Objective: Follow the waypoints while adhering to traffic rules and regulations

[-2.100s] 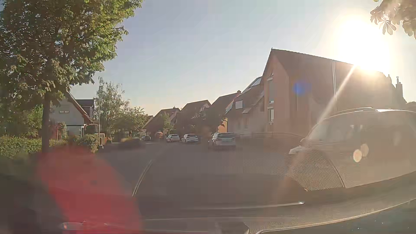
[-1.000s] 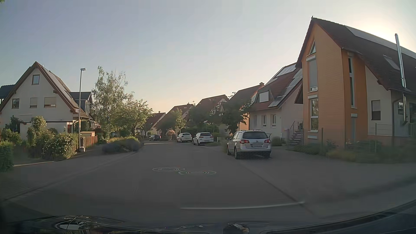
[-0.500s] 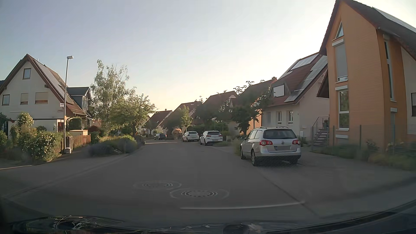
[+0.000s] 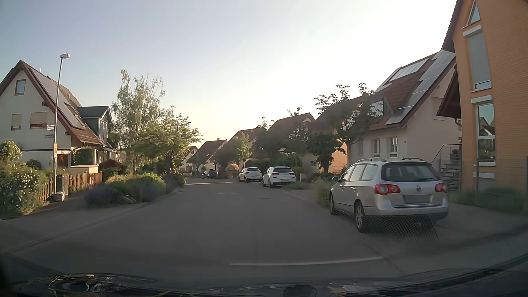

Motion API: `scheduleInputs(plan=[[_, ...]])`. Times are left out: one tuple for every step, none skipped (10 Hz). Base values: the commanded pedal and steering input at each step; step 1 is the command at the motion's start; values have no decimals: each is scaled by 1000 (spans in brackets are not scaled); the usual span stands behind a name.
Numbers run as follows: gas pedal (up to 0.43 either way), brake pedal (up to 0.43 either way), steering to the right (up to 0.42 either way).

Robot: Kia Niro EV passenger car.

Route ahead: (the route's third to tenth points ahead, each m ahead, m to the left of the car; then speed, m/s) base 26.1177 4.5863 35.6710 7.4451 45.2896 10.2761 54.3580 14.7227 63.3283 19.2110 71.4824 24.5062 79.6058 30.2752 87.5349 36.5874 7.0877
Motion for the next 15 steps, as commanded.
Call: scheduleInputs(plan=[[28, 0, -33], [28, 0, -32], [28, 0, -31], [28, 0, -31], [28, 0, -31], [28, 0, -31], [28, 0, -31], [28, 0, -31], [28, 0, -31], [28, 0, -31], [28, 0, -31], [39, 0, -31], [39, 0, -31], [39, 0, -31], [39, 0, -31]])
